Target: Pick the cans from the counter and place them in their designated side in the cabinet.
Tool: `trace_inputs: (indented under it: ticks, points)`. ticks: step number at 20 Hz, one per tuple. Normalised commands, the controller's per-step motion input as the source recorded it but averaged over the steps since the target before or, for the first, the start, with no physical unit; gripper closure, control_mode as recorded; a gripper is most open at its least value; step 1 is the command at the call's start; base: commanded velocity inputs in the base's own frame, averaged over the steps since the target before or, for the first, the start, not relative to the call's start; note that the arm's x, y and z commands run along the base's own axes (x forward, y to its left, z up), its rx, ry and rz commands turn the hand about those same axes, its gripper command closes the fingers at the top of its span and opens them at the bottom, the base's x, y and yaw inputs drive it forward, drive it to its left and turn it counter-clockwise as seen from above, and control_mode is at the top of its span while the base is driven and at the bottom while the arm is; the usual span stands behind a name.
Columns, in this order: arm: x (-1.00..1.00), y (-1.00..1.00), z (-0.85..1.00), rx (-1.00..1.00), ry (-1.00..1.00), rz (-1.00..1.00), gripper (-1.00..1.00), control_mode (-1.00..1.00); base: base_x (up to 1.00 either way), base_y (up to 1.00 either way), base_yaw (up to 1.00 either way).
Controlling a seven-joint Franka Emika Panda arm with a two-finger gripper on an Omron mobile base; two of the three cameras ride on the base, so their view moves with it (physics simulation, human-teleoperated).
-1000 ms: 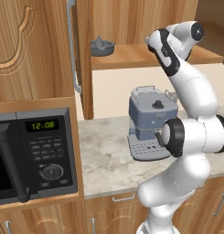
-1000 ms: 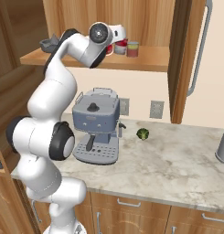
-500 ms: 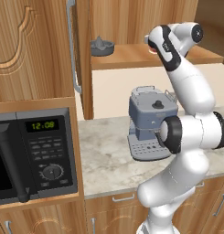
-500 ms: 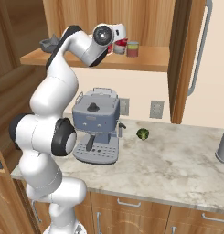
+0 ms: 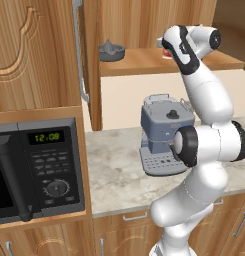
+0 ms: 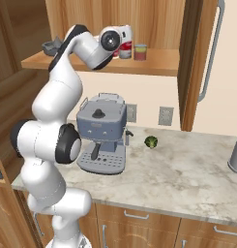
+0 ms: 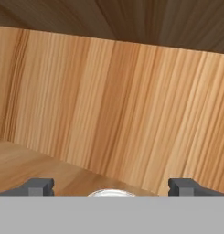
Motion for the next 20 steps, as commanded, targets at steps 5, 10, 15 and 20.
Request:
trace_inputs:
  ticks: [5, 10, 15, 20]
  points:
    - [-0.21, 0.0, 0.25, 0.0, -0.05, 0.03, -1.0, -1.0, 0.0, 0.0, 0.0]
    - [-0.42, 0.01, 0.13, -0.01, -0.04, 0.03, -1.0, -1.0, 0.0, 0.0, 0.0]
    - [-0.57, 0.06, 0.0, -0.04, -0.08, 0.04, -1.0, -1.0, 0.0, 0.0, 0.0]
    - [-0.67, 0.07, 0.0, -0.03, -0.08, 0.03, -1.0, -1.0, 0.0, 0.0, 0.0]
